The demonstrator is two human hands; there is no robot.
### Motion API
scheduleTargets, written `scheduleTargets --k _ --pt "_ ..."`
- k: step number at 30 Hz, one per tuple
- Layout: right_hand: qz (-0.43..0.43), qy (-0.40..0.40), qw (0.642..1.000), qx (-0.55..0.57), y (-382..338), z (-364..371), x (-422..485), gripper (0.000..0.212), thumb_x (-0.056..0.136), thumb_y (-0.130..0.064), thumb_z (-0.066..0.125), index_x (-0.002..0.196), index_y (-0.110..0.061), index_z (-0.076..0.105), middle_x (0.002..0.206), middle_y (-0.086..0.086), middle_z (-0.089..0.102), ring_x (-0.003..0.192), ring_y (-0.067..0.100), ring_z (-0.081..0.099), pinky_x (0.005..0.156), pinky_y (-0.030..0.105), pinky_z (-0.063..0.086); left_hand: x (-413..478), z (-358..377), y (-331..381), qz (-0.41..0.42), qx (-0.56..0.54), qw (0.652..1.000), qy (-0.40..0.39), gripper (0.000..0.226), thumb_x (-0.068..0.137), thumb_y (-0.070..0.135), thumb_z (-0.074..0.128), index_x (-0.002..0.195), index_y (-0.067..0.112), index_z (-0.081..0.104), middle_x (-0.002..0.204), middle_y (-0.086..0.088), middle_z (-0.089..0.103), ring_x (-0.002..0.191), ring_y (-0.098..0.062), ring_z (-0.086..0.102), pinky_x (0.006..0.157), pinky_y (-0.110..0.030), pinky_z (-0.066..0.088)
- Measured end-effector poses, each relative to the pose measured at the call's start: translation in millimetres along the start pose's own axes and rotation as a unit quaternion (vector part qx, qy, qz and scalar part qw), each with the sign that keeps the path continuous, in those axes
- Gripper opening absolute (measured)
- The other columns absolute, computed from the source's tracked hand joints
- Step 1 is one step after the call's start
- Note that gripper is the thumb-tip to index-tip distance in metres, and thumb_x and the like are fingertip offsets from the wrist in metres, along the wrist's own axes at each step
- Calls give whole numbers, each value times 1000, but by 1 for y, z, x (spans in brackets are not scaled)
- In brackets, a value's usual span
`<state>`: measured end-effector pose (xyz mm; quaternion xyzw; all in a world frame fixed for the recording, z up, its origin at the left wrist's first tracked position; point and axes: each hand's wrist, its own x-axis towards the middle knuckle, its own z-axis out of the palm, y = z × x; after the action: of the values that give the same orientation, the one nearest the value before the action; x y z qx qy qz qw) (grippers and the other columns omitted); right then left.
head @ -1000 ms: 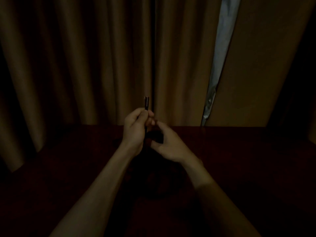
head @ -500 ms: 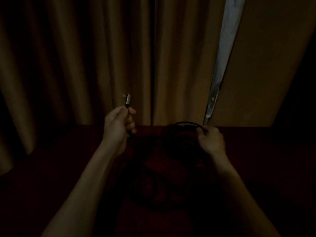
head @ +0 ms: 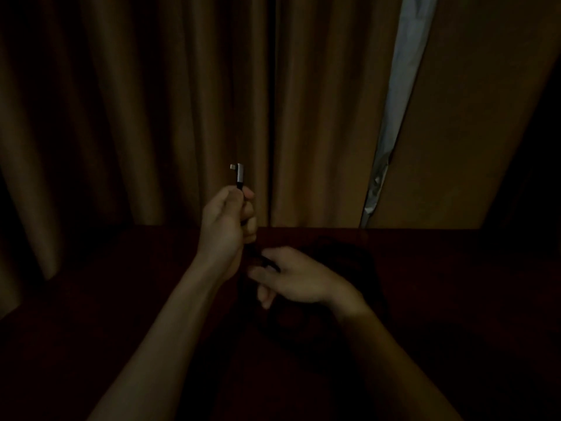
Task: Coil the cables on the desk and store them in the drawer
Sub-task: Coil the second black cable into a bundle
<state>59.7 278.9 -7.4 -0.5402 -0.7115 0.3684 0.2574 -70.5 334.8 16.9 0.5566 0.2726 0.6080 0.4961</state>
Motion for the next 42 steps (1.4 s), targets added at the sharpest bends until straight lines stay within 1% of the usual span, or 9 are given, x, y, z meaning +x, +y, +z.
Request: scheduleTargets --k 5,9,12,17,22,28,32,37,42 --pt "-17 98 995 -21 7 -33 -11 25 101 -27 62 91 -6 72 82 -4 72 69 -5 61 63 12 45 0 -15 -4 34 152 988 -18 31 111 20 34 90 16 56 59 10 49 46 -7 42 44 -24 33" --pt "-99 175 964 -175 1 -32 -11 22 101 -23 58 80 -21 63 76 -9 64 67 2 59 62 22 46 -7 -4 -12 61 247 960 -120 28 109 21 37 87 21 55 82 1 66 77 -12 66 71 -34 54" --pt "-136 205 957 -156 2 -29 -10 20 97 -9 57 80 -17 64 72 -5 66 62 7 63 59 33 54 -18 6 -11 86 332 924 -168 21 108 17 38 90 16 49 74 5 59 61 -3 56 59 -33 49" --pt "-186 270 941 -89 6 -28 -9 8 87 -13 76 91 -17 70 85 -9 69 83 5 65 72 16 49 -17 -1 -4 60 343 924 -158 27 108 19 40 85 22 52 67 10 59 55 1 54 53 -23 43" --pt "-213 194 958 13 12 -31 -9 15 97 -21 69 112 -17 68 111 -4 68 110 10 63 99 27 49 -15 -6 5 -49 150 977 -146 31 110 23 38 86 15 56 54 10 44 45 -6 34 44 -22 27" --pt "-207 207 952 88 12 -37 -13 16 102 -16 61 91 -5 67 85 6 68 79 15 63 73 30 48 -18 -10 9 -37 152 957 -246 36 93 46 51 89 11 56 51 6 39 40 -7 32 41 -21 24" --pt "-233 203 941 137 7 -35 -12 17 104 -13 56 96 -2 66 76 17 63 67 26 56 65 37 44 -23 -4 11 45 226 930 -286 36 106 35 34 85 14 56 53 3 55 51 -11 59 54 -22 43" --pt "-231 168 925 250 2 -29 -10 18 104 -20 54 97 -5 58 67 4 59 52 13 52 51 24 40 -26 6 10 37 152 962 -225 36 110 25 30 87 8 51 63 -1 58 47 -14 54 45 -21 39" --pt "-174 115 903 375 6 -12 -2 25 100 -32 52 104 -10 61 74 -1 58 68 7 58 69 22 47 -16 -1 12 -7 10 991 -131 36 111 22 28 83 10 45 51 10 35 37 -6 27 38 -21 21"
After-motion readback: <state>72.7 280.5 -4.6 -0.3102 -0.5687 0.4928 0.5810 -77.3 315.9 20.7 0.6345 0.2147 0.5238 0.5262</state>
